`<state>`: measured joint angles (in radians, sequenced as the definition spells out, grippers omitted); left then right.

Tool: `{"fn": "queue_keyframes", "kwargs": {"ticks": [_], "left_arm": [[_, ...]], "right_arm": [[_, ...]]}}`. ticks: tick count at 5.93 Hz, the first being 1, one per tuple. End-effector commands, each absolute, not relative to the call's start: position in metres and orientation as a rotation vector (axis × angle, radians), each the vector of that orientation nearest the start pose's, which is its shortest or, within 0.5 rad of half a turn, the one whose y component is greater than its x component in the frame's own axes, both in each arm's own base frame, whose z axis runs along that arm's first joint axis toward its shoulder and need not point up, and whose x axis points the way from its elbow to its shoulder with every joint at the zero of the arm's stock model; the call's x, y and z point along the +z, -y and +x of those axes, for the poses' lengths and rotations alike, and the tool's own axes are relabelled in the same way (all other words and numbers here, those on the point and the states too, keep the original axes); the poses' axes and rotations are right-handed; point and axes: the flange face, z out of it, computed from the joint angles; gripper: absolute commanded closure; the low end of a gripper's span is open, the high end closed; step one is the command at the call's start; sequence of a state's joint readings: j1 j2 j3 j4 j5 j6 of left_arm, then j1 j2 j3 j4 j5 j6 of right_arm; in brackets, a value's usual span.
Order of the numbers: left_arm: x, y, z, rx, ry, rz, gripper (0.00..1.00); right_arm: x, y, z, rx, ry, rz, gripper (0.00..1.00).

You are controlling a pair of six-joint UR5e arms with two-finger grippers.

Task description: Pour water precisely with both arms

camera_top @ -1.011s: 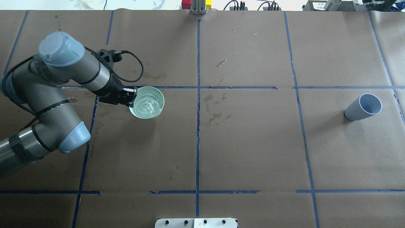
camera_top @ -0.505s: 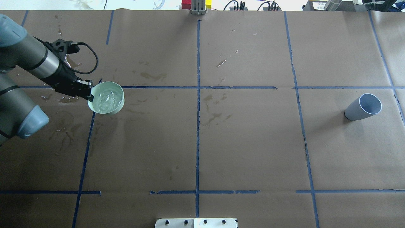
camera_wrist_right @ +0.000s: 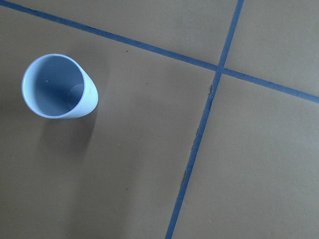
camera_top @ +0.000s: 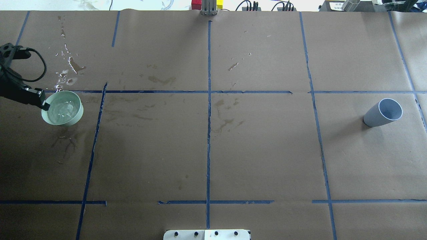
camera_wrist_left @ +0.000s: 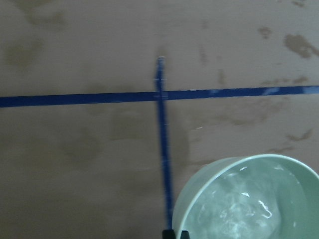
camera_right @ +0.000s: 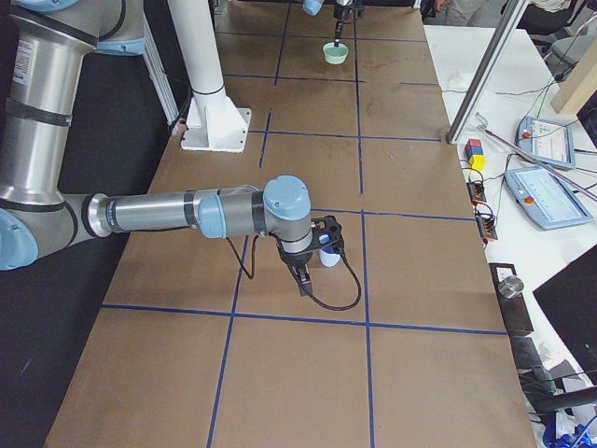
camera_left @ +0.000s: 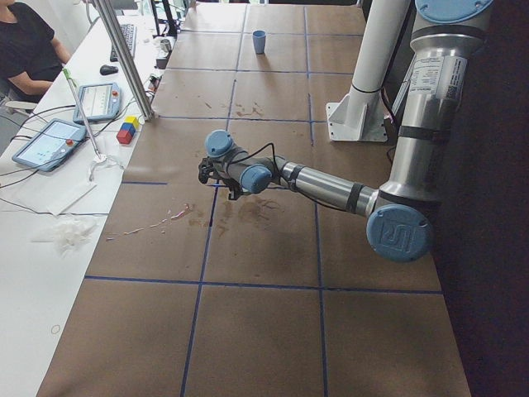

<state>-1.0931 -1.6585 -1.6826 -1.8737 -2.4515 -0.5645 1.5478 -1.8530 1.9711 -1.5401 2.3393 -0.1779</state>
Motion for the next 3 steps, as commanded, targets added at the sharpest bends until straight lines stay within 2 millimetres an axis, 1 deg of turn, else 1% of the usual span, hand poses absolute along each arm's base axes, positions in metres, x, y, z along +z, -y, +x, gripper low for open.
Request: {"fn": "queue_keyframes", "kwargs": {"ticks": [1, 2, 3], "left_arm": [[0.575, 0.479, 0.179, 0.2, -0.97, -0.01, 1.0], [0.611, 0.476, 0.179, 0.201, -0.977, 0.003, 1.0], [0.621, 0.475, 0.178, 0.211, -0.99, 0.022, 1.0]], "right_arm": [[0.58, 0.382, 0.055, -0.248, 0.757, 0.202, 0.0], [0.578, 0.383, 0.055, -0.251, 0.757, 0.205, 0.0], [0.578, 0.382, 0.055, -0.251, 0.757, 0.205, 0.0]]}}
